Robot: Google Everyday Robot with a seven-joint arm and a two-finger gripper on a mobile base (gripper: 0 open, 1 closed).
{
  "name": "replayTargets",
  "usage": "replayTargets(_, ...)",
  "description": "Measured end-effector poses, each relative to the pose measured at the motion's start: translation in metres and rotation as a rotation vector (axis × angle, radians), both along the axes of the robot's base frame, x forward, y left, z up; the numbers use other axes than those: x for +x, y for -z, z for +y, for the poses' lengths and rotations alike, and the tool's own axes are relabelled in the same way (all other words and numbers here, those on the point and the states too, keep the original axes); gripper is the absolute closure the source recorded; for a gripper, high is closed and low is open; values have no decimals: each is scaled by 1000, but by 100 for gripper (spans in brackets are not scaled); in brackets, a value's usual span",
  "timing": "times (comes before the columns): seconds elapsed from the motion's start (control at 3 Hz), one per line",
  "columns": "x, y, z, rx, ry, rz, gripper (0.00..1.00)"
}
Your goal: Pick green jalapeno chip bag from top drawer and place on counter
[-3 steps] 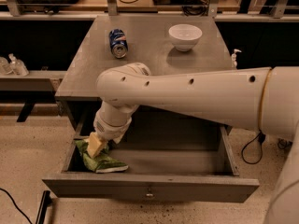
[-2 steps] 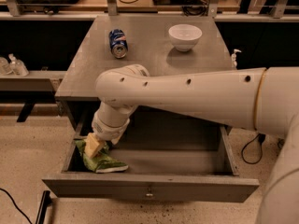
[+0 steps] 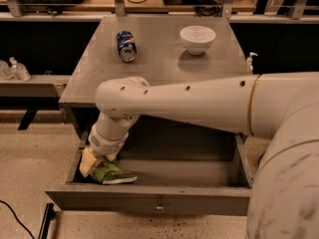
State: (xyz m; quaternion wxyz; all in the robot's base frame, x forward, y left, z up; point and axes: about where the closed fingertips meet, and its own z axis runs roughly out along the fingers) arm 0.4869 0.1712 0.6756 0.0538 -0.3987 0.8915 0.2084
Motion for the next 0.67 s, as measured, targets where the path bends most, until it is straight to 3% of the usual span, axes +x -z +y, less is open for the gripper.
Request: replayTargets(0.67,-9,14,12,3,-39,45,91)
